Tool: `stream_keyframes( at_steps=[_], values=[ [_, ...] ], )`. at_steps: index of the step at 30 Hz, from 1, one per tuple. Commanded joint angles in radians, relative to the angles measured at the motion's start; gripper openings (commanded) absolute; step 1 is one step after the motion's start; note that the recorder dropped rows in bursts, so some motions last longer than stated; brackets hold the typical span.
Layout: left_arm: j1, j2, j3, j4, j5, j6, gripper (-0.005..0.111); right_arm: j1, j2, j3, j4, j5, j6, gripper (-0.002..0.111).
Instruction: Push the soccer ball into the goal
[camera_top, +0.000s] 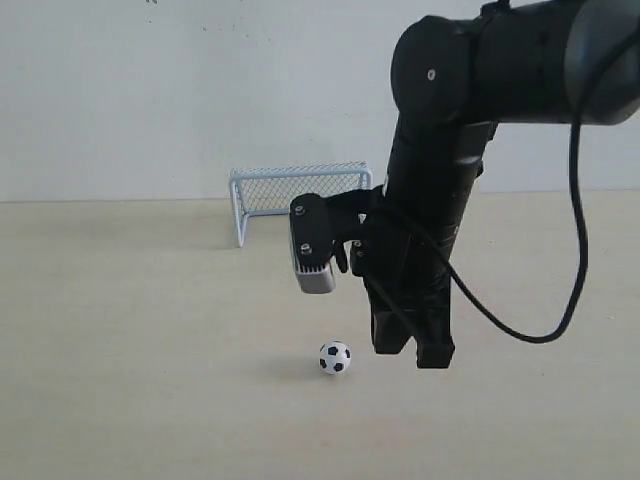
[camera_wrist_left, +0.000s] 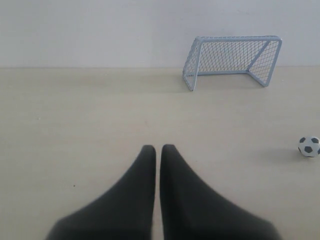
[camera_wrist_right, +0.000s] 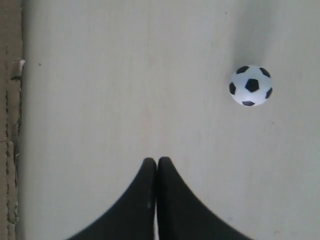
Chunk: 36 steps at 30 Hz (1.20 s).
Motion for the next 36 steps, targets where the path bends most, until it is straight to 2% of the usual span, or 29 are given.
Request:
stream_keyframes(
  at_steps=[1, 11, 16, 21, 36],
  values=[
    [0.004, -0.002, 0.003, -0.002, 0.001, -0.001, 0.004, 0.003, 0.052, -0.006, 0.054, -0.001, -0.047, 0.000],
    [0.004, -0.002, 0.003, -0.002, 0.001, -0.001, 0.004, 0.003, 0.149, -0.006, 0.133, -0.045, -0.029, 0.000],
    [0.004, -0.002, 0.003, -0.002, 0.001, -0.001, 0.004, 0.003, 0.194, -0.006, 0.137, -0.156, -0.008, 0.000],
    [0.004, -0.002, 0.003, -0.002, 0.001, -0.001, 0.004, 0.003, 0.229, -0.006, 0.118, -0.195, -0.012, 0.000],
    [0.004, -0.002, 0.003, -0.002, 0.001, -0.001, 0.004, 0.003, 0.259, -0.006, 0.122, -0.226, -0.038, 0.000]
  ],
)
